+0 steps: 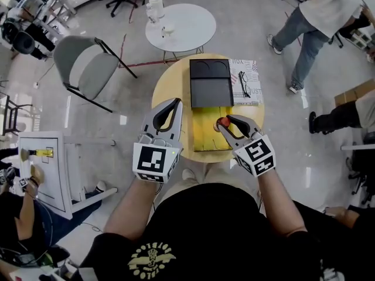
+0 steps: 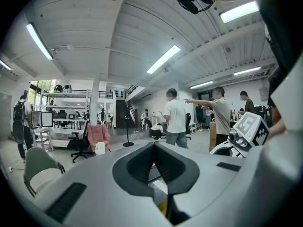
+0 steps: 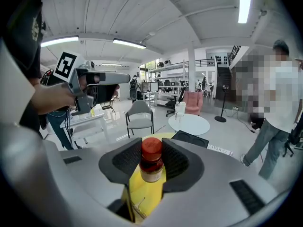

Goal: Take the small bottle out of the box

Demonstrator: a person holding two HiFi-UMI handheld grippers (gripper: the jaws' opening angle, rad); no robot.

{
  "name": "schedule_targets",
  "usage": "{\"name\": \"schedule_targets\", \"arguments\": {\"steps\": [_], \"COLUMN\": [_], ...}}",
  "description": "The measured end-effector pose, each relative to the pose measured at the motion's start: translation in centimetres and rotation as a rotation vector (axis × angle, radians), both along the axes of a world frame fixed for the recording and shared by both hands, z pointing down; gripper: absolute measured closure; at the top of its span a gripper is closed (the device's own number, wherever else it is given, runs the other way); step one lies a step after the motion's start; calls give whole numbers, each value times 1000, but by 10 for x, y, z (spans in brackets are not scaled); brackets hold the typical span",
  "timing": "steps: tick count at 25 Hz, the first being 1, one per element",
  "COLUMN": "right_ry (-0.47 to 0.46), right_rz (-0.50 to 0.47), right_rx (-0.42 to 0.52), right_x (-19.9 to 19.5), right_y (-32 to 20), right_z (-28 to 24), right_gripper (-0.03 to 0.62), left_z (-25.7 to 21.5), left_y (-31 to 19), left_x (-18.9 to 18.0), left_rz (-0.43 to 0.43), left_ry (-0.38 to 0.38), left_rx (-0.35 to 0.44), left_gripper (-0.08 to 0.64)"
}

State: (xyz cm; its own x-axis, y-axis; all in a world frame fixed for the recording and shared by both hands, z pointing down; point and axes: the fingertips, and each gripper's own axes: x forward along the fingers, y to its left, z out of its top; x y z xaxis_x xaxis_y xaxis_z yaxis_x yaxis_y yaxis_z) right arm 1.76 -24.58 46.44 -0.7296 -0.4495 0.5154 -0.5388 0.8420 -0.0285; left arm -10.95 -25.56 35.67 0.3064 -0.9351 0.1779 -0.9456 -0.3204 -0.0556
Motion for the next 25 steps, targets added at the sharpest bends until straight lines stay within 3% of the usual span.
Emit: {"name": "schedule_targets", "arguments": {"steps": [25], "right_ry": [-95], "right_rz": [-45], "right_rx": [149], "right_x": [-18], "right_y": [11], "right_z": [-118], "right_gripper": [449], "left_z": [-34], "left_y": [8], "left_x": [5], "left_rz": [63], "left_ry": [0], "left_rx": [44], "left_gripper": [545]}}
